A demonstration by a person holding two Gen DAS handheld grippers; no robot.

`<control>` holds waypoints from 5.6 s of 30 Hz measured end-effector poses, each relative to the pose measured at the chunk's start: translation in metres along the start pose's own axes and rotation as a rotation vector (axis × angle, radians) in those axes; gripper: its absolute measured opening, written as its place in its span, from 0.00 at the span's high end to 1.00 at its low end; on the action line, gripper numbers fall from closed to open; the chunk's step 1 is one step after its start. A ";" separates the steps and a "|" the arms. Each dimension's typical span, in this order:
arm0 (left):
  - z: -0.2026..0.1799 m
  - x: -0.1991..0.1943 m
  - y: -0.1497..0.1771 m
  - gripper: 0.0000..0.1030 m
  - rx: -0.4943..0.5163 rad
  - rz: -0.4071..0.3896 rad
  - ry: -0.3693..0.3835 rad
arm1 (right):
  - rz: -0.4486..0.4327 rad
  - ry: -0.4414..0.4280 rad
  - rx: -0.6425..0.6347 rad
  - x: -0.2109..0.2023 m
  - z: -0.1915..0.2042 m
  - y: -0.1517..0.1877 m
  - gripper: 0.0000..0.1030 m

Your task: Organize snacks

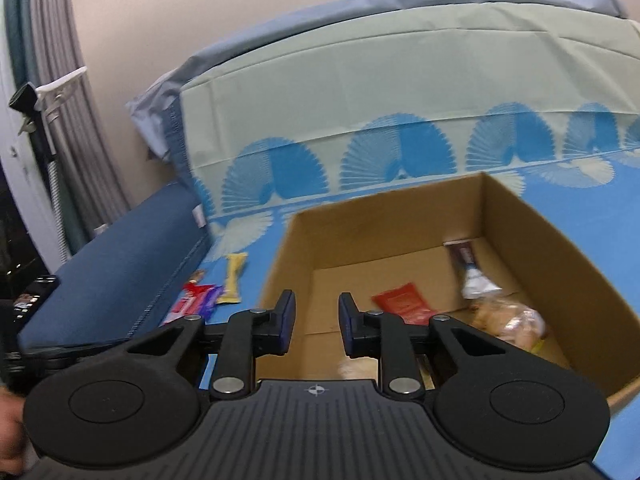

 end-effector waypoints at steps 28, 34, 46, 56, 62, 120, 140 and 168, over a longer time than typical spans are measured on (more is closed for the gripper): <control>0.048 0.121 -0.015 0.27 -0.007 -0.030 -0.328 | 0.334 -0.029 -0.204 0.258 0.213 -0.040 0.32; 0.057 0.133 -0.014 0.21 -0.038 0.014 -0.295 | 0.455 -0.002 -0.264 0.326 0.235 -0.015 0.25; 0.063 0.116 -0.011 0.61 -0.086 -0.031 -0.285 | 0.429 0.029 -0.263 0.303 0.215 -0.015 0.87; 0.045 0.088 -0.017 0.78 -0.058 -0.037 -0.232 | 0.294 -0.067 -0.275 0.146 0.176 -0.051 0.87; 0.011 0.051 -0.015 0.79 -0.030 0.004 -0.087 | 0.296 -0.137 -0.266 0.061 0.158 -0.012 0.87; -0.026 0.056 0.041 0.21 -0.037 0.443 0.067 | 0.381 -0.050 -0.319 0.050 0.132 0.134 0.63; -0.038 0.056 0.042 0.58 0.066 0.397 0.010 | 0.331 -0.038 -0.355 0.044 0.134 0.130 0.86; -0.041 0.031 0.030 0.60 0.039 0.257 0.072 | 0.316 -0.041 -0.358 0.038 0.134 0.129 0.86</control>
Point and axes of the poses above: each gripper's, at about its wrist camera, not at the fingertips, and x roughly the way its jaws point, z to its left, y to its underside, the point moved 4 cm from there along x, roughly the way its jaws point, and after that the axes turned 15 degrees about y, right-handed, at the moved point
